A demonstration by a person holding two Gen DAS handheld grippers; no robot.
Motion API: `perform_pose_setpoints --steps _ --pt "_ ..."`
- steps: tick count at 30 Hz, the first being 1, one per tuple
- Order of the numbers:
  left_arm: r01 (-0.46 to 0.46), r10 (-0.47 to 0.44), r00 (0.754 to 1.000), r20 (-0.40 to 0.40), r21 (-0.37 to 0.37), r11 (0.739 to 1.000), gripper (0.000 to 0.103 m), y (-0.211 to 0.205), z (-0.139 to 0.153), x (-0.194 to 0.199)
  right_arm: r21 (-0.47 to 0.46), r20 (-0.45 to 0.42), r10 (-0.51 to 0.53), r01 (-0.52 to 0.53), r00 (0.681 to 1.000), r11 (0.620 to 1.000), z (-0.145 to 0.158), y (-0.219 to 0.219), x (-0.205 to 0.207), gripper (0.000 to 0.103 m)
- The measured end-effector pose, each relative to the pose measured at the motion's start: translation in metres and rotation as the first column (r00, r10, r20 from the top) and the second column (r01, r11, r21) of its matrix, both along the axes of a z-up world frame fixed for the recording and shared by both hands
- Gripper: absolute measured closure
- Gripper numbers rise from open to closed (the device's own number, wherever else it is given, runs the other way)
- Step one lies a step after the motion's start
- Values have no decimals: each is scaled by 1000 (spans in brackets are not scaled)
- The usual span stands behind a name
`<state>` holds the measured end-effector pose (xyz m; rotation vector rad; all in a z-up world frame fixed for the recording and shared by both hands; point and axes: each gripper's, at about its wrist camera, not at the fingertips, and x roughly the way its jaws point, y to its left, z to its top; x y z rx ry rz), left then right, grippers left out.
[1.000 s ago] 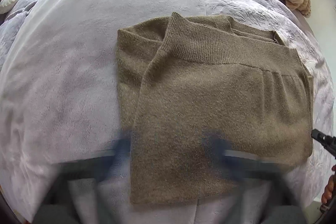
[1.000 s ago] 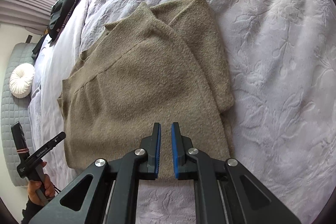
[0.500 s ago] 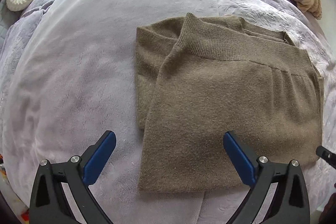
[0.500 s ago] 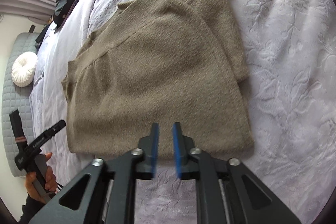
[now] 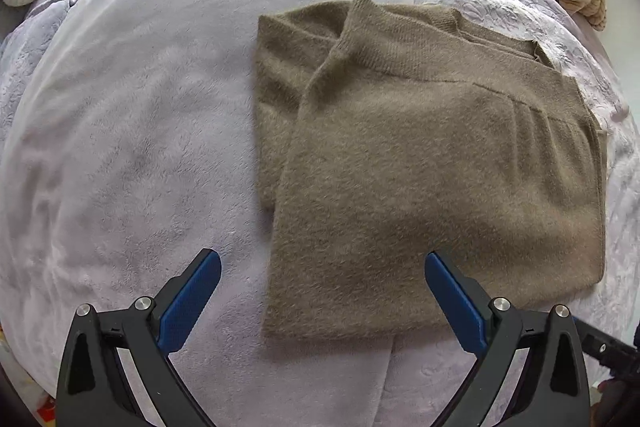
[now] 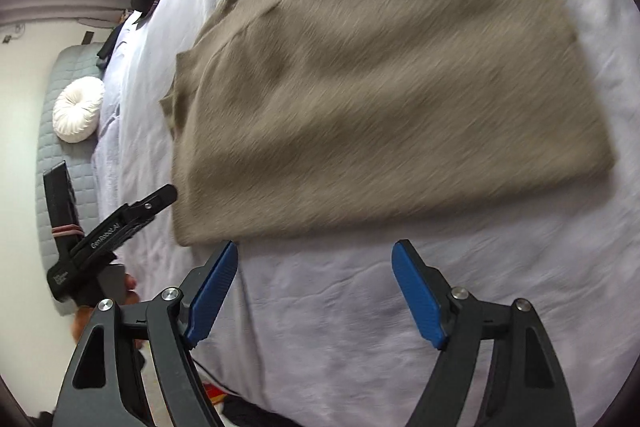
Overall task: Fold small clothes
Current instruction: 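Grasp the folded sweater edge with the right gripper while the left gripper grasps it too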
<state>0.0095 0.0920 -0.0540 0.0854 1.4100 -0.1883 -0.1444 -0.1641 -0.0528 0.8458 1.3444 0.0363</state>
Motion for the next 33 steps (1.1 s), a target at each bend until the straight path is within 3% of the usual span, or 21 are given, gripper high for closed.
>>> perform_pose_setpoints --steps 5,9,14,21,26,27,28,30,31,33 --pt "-1 1 1000 -1 -71 997 1 19 -1 -2 150 20 -33 30 999 988 -14 27 4 21" --pt "-13 10 1000 -23 -146 989 1 40 -4 -3 332 41 -106 87 994 939 -36 50 10 21" --pt "-73 53 995 -84 -250 965 1 68 -10 4 445 17 -211 181 977 877 -65 69 17 21" --pt "-146 66 978 -198 -424 894 1 89 -25 13 535 -9 -384 329 923 778 -92 79 23 21" --pt "-180 36 962 -270 -530 828 1 92 -37 21 621 -48 -485 406 873 670 -105 85 28 23" --pt "-194 36 958 -284 -548 814 1 92 -40 24 636 -56 -502 418 863 648 -106 85 28 39" --pt "-205 32 954 -298 -569 796 1 92 -42 26 654 -61 -518 426 853 625 -108 86 28 64" --pt "-225 27 948 -317 -608 762 1 92 -47 30 660 -53 -515 417 856 625 -104 85 31 88" --pt "-235 23 945 -328 -625 744 1 93 -50 33 658 -31 -494 390 869 644 -100 83 34 93" --pt "-263 21 934 -356 -647 716 1 92 -57 39 661 19 -462 335 887 671 -89 80 41 93"
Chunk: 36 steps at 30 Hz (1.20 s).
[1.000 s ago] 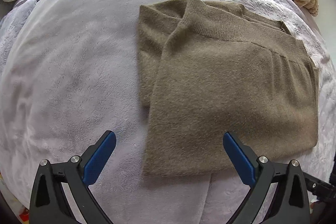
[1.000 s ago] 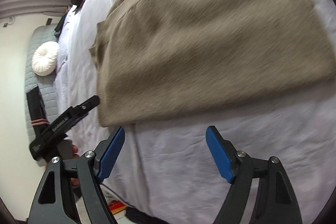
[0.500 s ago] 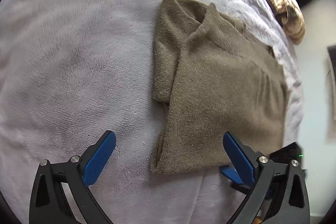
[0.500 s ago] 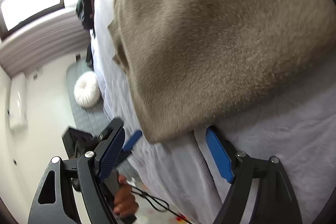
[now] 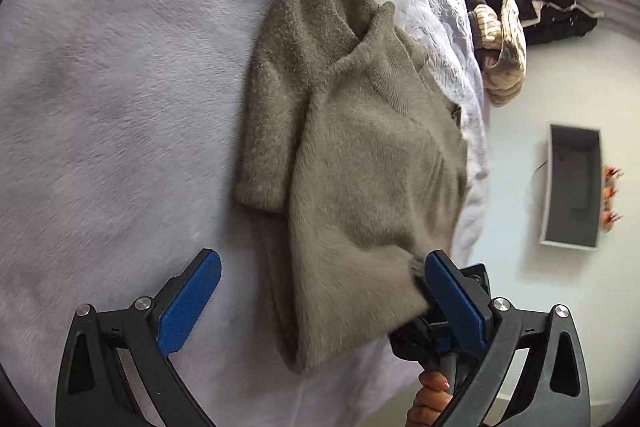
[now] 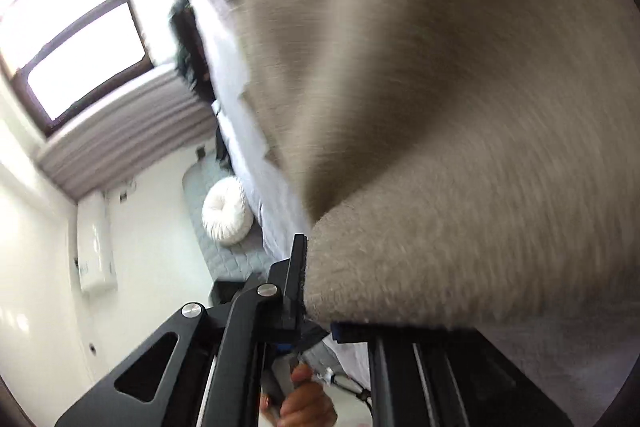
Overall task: Fold small clothes
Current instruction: 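Grasp the folded sweater edge with the right gripper while the left gripper grasps it too, then lift the sweater with both grippers and fold it over onto itself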
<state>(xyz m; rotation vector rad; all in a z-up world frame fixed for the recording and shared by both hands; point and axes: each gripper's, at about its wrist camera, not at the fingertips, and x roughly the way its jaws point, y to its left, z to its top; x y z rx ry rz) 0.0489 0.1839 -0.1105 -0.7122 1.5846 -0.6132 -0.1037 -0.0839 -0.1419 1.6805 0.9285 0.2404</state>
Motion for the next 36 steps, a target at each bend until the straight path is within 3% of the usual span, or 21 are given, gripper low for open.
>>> perform_pose_setpoints --steps 5,11,17,19,21,23,24,25,26,27,29,31,35,36 --pt "-5 4 1000 -20 -73 997 1 -17 -9 22 -79 114 90 -82 989 994 40 -8 20 93" --pt "105 -99 992 72 -80 991 1 -60 7 43 -97 139 121 -108 983 989 53 -16 21 93" --pt "217 -220 955 197 34 976 4 -99 24 44 -160 51 240 -230 969 960 44 -2 11 90" --pt "247 -259 943 207 81 966 15 -106 24 40 -199 -9 315 -310 949 930 39 1 3 89" --pt "268 -291 935 202 132 954 21 -109 20 38 -254 -88 411 -419 907 872 41 6 -1 87" --pt "271 -302 932 201 167 948 36 -107 18 37 -299 -158 490 -514 857 804 48 7 -6 70" --pt "270 -308 930 201 196 943 41 -107 17 37 -317 -177 514 -543 839 778 53 6 -9 51" --pt "268 -314 928 203 223 937 52 -106 17 37 -338 -176 526 -553 832 762 60 1 -11 38" --pt "268 -319 925 205 243 932 58 -104 16 37 -373 -163 527 -546 834 750 70 -5 -12 37" --pt "263 -318 924 211 252 931 59 -101 16 37 -410 -154 521 -534 840 739 78 -11 -11 37" --pt "250 -311 921 233 256 934 64 -99 19 35 -529 -140 482 -477 865 702 99 -29 -2 50" --pt "239 -312 912 265 274 932 66 -99 26 32 -609 -145 444 -434 884 664 109 -43 10 92" --pt "201 -289 907 307 288 936 68 -106 42 27 -724 -205 384 -404 900 560 94 -67 48 93" --pt "190 -280 905 321 286 939 68 -111 48 26 -723 -220 385 -415 896 552 87 -68 51 93"
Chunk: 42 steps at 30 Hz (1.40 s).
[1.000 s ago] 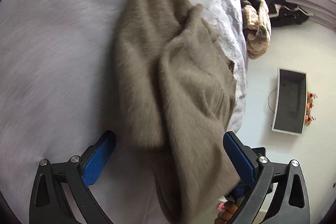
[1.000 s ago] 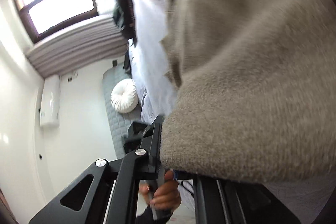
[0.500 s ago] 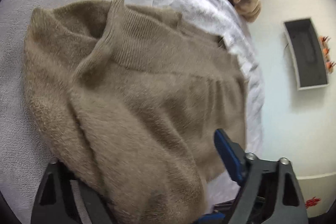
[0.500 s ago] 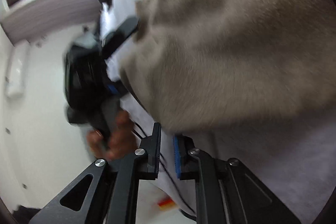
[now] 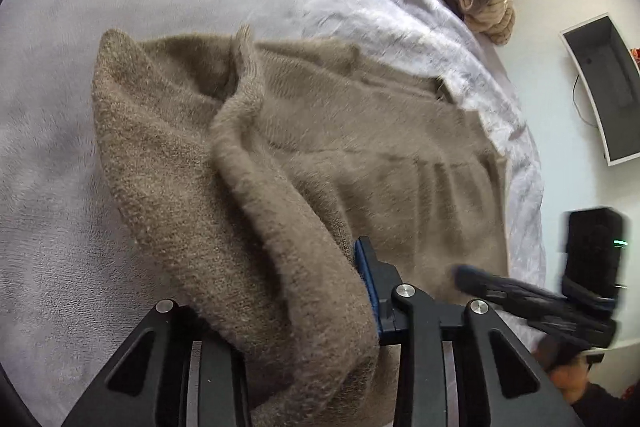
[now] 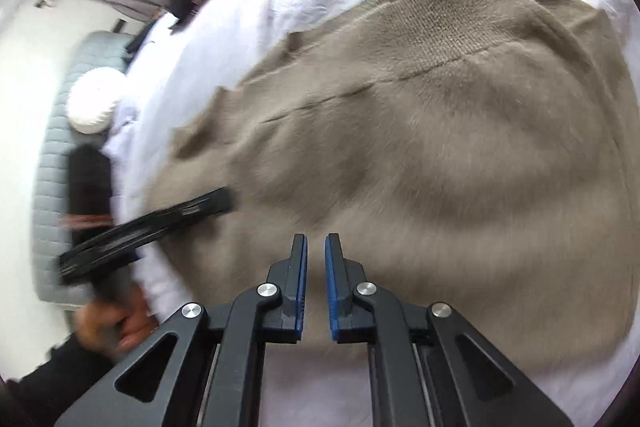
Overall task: Fold small clothes
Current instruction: 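Lift the sweater with both grippers and fold it over onto itself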
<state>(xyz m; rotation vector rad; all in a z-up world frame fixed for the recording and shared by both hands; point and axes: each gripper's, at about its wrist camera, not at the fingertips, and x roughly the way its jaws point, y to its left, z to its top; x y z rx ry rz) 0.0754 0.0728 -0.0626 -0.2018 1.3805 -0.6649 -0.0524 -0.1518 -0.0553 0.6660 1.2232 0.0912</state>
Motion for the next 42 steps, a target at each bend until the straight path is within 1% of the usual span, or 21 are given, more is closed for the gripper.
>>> perform_pose_setpoints --steps 3,5,11,14,17,19,23,24,26,28,29,32,33,35,36,37,38,39,40,41,42 --pt "1 0 1000 26 -16 1000 68 -9 14 -1 -3 -91 30 -31 995 1000 -34 3 6 95" --pt "8 -7 999 48 -16 1000 68 -21 24 -3 -15 -76 44 -45 996 999 -42 6 4 96" --pt "95 -94 985 146 -3 995 68 -81 68 -11 88 -52 32 -27 998 996 -42 -20 -13 96" --pt "175 -174 967 184 12 984 68 -123 85 -19 123 -29 -19 23 999 992 -27 -47 -29 96" --pt "268 -276 937 215 64 961 68 -177 90 -35 165 26 -141 135 990 977 -10 -90 -58 96" --pt "339 -350 912 214 84 937 68 -219 83 -48 238 31 -245 231 969 943 -10 -124 -80 90" --pt "434 -468 851 237 183 882 67 -283 62 -75 323 -1 -314 298 949 898 -26 -156 -101 91" --pt "452 -501 827 255 230 862 67 -298 57 -84 346 -14 -325 309 946 886 -34 -161 -104 91" --pt "474 -535 803 264 262 841 67 -313 54 -96 394 -40 -361 347 932 851 -47 -169 -111 91" --pt "489 -554 787 272 272 829 63 -320 54 -105 474 -51 -401 376 915 796 -59 -179 -122 91" --pt "485 -551 787 278 275 830 57 -318 56 -107 496 -55 -414 385 909 778 -63 -181 -125 90" --pt "433 -503 794 343 261 862 31 -302 71 -108 574 -41 -463 400 885 714 -72 -176 -133 90" --pt "404 -474 802 362 255 879 26 -292 78 -106 614 -32 -488 402 872 679 -72 -181 -136 90" --pt "355 -429 820 378 251 900 8 -276 86 -100 668 -31 -524 408 851 622 -74 -193 -143 84" --pt "319 -398 828 395 252 914 7 -264 91 -96 691 -32 -538 408 842 597 -76 -198 -145 68" --pt "283 -375 830 413 268 921 7 -256 94 -94 712 -32 -550 405 834 573 -76 -201 -146 45" --pt "244 -357 831 428 296 924 7 -248 96 -91 735 -24 -560 394 828 551 -76 -203 -146 38" --pt "199 -336 831 444 327 924 7 -239 97 -87 767 -10 -569 371 822 523 -75 -203 -142 32" --pt "169 -316 833 454 335 927 7 -232 99 -84 784 -2 -572 356 820 508 -74 -203 -135 31" --pt "138 -292 835 466 336 932 7 -226 100 -81 783 0 -562 350 827 515 -73 -205 -132 31" --pt "99 -259 843 472 336 936 7 -218 99 -77 767 1 -539 345 842 541 -70 -204 -124 31"
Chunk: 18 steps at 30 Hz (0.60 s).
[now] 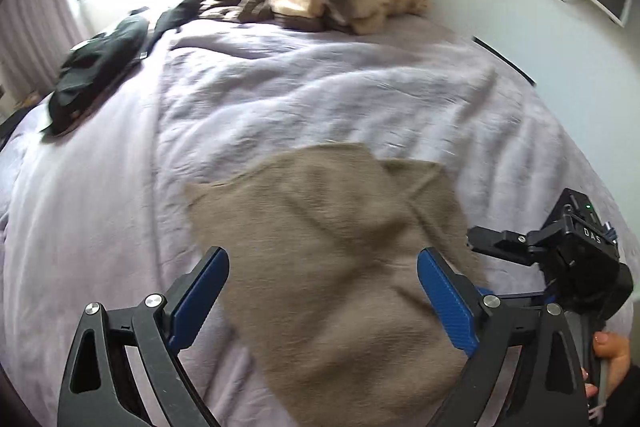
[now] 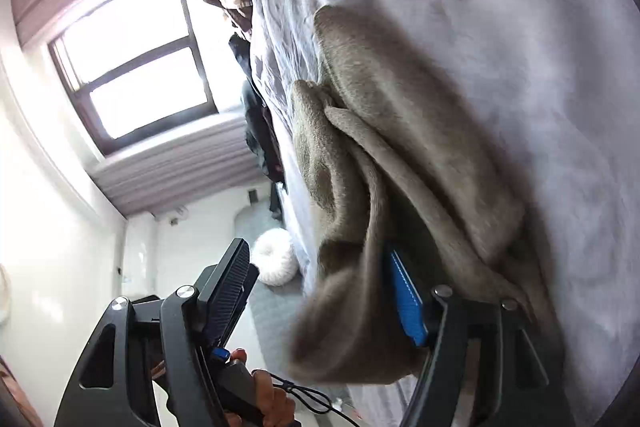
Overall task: Fold small clothes
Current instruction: 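Lift the sweater with both grippers and fold it over onto itself, then lower the folded sweater onto the bed and open both grippers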
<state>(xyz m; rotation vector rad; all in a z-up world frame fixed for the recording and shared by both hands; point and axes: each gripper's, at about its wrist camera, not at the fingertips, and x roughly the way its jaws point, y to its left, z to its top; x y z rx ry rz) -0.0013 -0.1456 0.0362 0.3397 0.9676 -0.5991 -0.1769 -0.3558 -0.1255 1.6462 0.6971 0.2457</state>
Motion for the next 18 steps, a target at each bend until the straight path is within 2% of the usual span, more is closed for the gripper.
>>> perform_pose_setpoints --steps 3,6,9,11,13,15,17,18 --pt "-67 68 996 -51 5 998 7 14 -9 13 -91 -54 101 -106 993 990 13 1 30 30" --pt "-108 105 982 -155 -9 994 7 29 -25 27 -175 -88 204 -217 975 960 29 10 68 30" --pt "-146 147 976 -162 19 989 7 41 -40 36 -280 -115 316 -336 942 899 46 18 108 30" --pt "-176 176 968 -178 16 984 7 50 -48 42 -348 -164 383 -417 909 840 51 24 133 30" --pt "-249 247 952 -183 14 969 7 64 -56 53 -397 -213 422 -473 881 787 51 29 150 30" --pt "-293 288 929 -233 13 956 7 75 -67 67 -418 -254 445 -512 859 751 51 37 170 30" --pt "-312 308 917 -252 24 950 7 80 -75 77 -451 -298 450 -540 842 711 56 45 184 45" --pt "-326 327 916 -231 44 944 7 81 -78 81 -481 -317 451 -551 834 682 61 49 176 75"
